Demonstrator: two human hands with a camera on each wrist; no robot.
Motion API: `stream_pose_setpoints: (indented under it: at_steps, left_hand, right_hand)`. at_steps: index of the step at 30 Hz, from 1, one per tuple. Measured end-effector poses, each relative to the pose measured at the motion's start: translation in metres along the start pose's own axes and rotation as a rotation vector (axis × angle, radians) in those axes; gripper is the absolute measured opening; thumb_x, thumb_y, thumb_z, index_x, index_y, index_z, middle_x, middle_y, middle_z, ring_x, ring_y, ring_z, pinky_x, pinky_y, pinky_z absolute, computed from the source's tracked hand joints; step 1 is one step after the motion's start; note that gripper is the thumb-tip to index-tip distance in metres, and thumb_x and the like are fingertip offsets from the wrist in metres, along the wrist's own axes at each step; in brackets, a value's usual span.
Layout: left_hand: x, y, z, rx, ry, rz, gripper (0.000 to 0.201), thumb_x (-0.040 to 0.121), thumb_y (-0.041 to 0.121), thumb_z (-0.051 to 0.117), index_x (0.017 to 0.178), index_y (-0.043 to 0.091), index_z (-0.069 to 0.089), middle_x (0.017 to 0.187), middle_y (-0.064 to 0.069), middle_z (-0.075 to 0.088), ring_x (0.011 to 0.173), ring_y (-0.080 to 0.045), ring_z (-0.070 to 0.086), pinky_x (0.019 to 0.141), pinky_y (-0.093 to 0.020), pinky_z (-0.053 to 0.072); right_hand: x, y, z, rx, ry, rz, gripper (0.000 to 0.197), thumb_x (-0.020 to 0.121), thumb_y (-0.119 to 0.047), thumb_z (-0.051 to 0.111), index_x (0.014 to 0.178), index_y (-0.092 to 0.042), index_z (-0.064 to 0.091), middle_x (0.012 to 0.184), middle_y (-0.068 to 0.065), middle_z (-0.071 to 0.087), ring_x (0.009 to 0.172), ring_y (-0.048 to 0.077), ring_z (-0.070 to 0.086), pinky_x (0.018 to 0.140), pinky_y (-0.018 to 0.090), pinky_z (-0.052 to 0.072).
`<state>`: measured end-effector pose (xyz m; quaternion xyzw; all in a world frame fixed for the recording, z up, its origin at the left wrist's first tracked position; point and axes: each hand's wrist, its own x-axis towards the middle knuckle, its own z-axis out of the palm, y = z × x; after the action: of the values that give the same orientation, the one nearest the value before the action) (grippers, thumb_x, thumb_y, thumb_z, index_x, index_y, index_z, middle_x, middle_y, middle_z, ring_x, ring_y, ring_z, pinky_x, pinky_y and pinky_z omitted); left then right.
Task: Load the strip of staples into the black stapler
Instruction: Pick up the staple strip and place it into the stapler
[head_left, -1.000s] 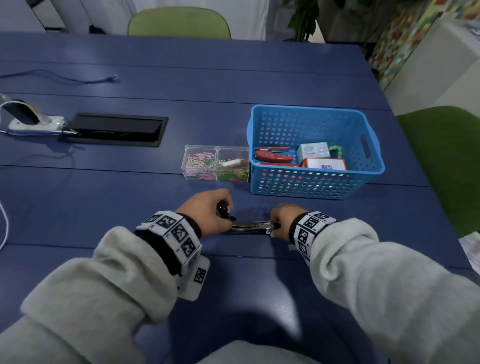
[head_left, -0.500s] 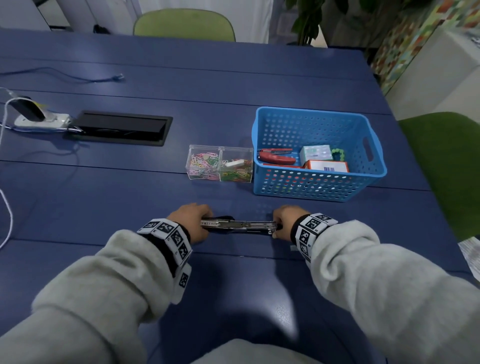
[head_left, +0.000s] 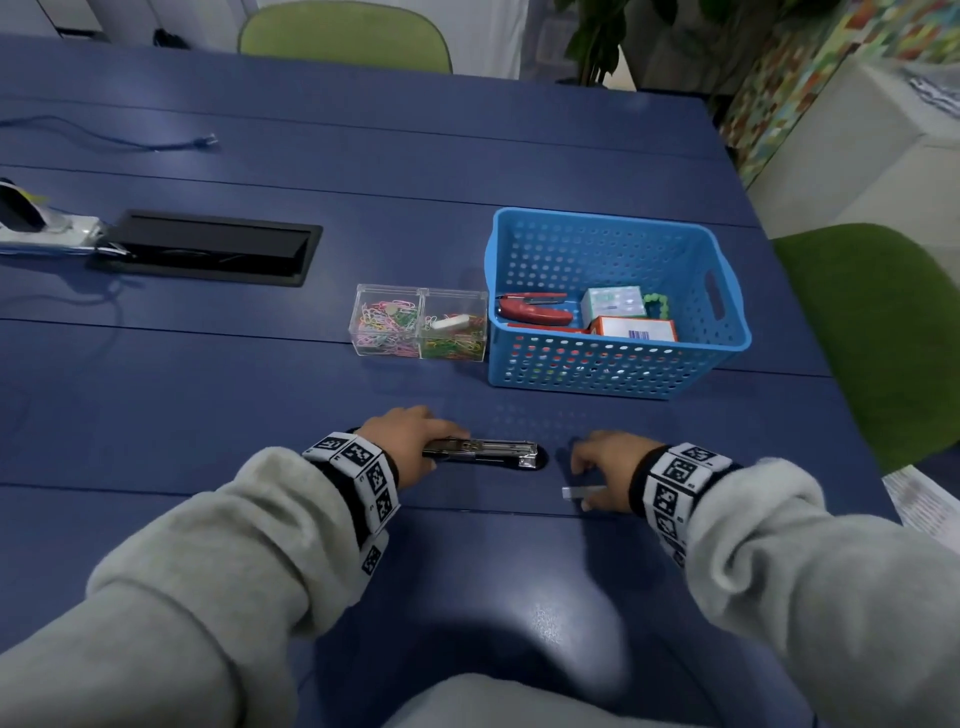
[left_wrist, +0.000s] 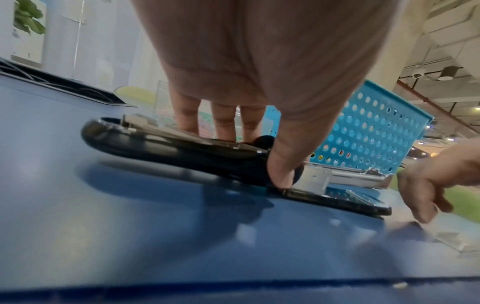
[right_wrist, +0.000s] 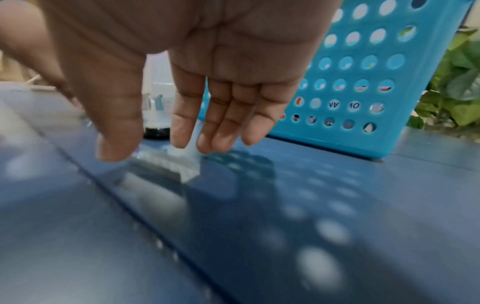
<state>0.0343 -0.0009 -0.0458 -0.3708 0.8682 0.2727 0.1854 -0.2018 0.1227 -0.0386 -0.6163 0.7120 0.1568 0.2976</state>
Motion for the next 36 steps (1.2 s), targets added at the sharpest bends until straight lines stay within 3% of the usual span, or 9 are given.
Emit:
stream_pose_setpoints:
  at_steps: [6,9,12,15,18,20,24,30,36]
  left_hand:
    - [0.000,0.003,-0.001,0.000,0.016,0.007,0.051,0.087,0.020,0.056,0.128,0.046,0.044,0.128,-0.003,0.049,0.120,-0.027,0.047,0.101,-0.044,0.044]
    - [-0.001,0.003,-0.001,-0.004,0.015,0.008,0.050,0.086,0.020,0.056,0.128,0.046,0.045,0.128,-0.003,0.050,0.119,-0.027,0.047,0.101,-0.045,0.044]
    - [0.000,0.002,-0.001,-0.011,0.020,0.007,0.050,0.086,0.020,0.056,0.127,0.046,0.045,0.127,-0.003,0.050,0.119,-0.027,0.048,0.101,-0.045,0.044]
    - [0.000,0.001,0.000,-0.014,0.022,0.003,0.050,0.086,0.020,0.056,0.128,0.045,0.045,0.128,-0.003,0.049,0.120,-0.027,0.048,0.100,-0.043,0.044]
    - [0.001,0.001,0.001,-0.008,0.017,-0.001,0.051,0.086,0.020,0.056,0.128,0.046,0.044,0.128,-0.003,0.049,0.120,-0.027,0.048,0.100,-0.043,0.044]
    - [0.001,0.001,0.000,-0.008,0.013,-0.002,0.051,0.086,0.020,0.056,0.128,0.046,0.043,0.128,-0.002,0.049,0.120,-0.027,0.047,0.100,-0.043,0.045]
    - [0.000,0.001,0.000,-0.023,0.004,-0.003,0.051,0.086,0.020,0.057,0.129,0.045,0.044,0.128,-0.003,0.049,0.120,-0.027,0.048,0.099,-0.042,0.044]
    - [0.000,0.002,-0.002,-0.016,0.005,-0.002,0.051,0.086,0.020,0.057,0.128,0.045,0.044,0.128,-0.002,0.049,0.119,-0.027,0.048,0.098,-0.043,0.045]
    - [0.000,0.002,-0.001,-0.015,0.007,-0.004,0.051,0.085,0.020,0.057,0.127,0.045,0.045,0.129,-0.002,0.049,0.120,-0.028,0.047,0.099,-0.044,0.045]
  right_hand:
    - [-0.006,0.004,0.011,-0.073,0.024,-0.003,0.023,0.076,-0.023,0.060,0.097,-0.015,0.061,0.115,0.008,0.057,0.109,0.029,0.054,0.087,0.032,0.046]
    - [-0.006,0.002,0.013,-0.066,0.025,0.005,0.011,0.074,-0.025,0.058,0.085,-0.022,0.058,0.111,0.006,0.059,0.105,0.029,0.057,0.085,0.032,0.048]
    - [-0.007,0.002,0.009,0.034,0.057,0.057,0.009,0.071,-0.027,0.058,0.076,-0.028,0.050,0.103,0.003,0.065,0.095,0.028,0.061,0.080,0.031,0.051]
    - [-0.010,0.005,0.006,0.246,0.163,0.093,0.010,0.071,-0.025,0.060,0.073,-0.029,0.051,0.083,-0.002,0.065,0.080,0.021,0.062,0.077,0.030,0.053]
    - [-0.013,0.004,0.002,0.413,0.258,0.050,0.013,0.072,-0.018,0.065,0.076,-0.028,0.057,0.068,-0.011,0.054,0.060,0.008,0.051,0.071,0.024,0.047]
    - [-0.012,0.001,-0.001,0.492,0.330,0.027,0.016,0.073,-0.014,0.067,0.075,-0.028,0.060,0.069,-0.007,0.053,0.058,0.007,0.048,0.068,0.022,0.044]
    - [-0.007,-0.009,-0.010,0.647,0.345,0.003,0.014,0.073,-0.015,0.074,0.085,-0.019,0.070,0.061,-0.012,0.053,0.047,-0.005,0.051,0.052,0.002,0.040]
    - [0.000,-0.028,-0.030,0.492,0.360,-0.050,0.024,0.078,-0.021,0.071,0.100,-0.014,0.070,0.063,-0.015,0.052,0.061,0.004,0.049,0.062,0.010,0.038]
    - [0.005,-0.040,-0.039,0.303,0.265,-0.052,0.031,0.081,-0.030,0.066,0.109,-0.018,0.066,0.097,0.005,0.069,0.081,0.010,0.053,0.079,0.019,0.041]
